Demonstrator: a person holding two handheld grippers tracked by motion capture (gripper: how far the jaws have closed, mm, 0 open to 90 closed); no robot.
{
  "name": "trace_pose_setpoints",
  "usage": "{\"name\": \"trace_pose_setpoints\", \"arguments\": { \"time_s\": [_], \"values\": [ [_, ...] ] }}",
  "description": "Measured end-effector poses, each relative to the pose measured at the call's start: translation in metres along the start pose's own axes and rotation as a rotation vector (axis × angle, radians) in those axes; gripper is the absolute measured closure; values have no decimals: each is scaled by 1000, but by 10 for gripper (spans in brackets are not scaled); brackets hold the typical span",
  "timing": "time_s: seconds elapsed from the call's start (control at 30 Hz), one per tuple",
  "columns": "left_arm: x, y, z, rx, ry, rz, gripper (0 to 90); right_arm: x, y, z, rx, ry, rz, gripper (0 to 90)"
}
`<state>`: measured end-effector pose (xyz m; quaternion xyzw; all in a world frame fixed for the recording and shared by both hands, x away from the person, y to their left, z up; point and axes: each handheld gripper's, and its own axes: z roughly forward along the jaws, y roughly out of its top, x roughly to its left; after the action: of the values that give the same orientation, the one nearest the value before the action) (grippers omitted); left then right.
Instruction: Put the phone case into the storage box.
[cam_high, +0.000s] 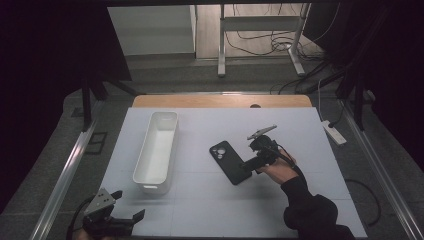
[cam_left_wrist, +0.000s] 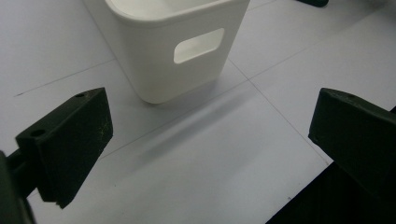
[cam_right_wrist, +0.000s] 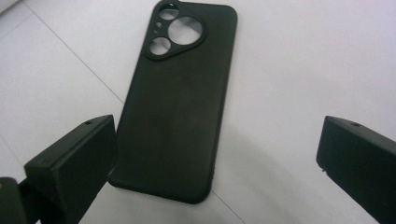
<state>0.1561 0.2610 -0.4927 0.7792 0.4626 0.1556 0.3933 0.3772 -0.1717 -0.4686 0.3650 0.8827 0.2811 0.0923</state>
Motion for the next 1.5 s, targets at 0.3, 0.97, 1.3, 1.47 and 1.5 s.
{"name": "trace_pose_setpoints", "arguments": {
  "time_s": [0.3,0.97,1.3,1.47,1.5],
  "values": [
    [0,0,0,1,1,2,3,6,2,1,-1,-10,-15,0],
    [0,0,0,3,0,2,3,23,10,17,-2,-2,-6,0],
    [0,0,0,3,0,2,3,32,13,28,18,6,-22,0],
    [0,0,0,3,3,4,3,37,14,34,24,10,-31,0],
    [0,0,0,2,2,3,3,37,14,35,24,9,-35,0]
  ]
}}
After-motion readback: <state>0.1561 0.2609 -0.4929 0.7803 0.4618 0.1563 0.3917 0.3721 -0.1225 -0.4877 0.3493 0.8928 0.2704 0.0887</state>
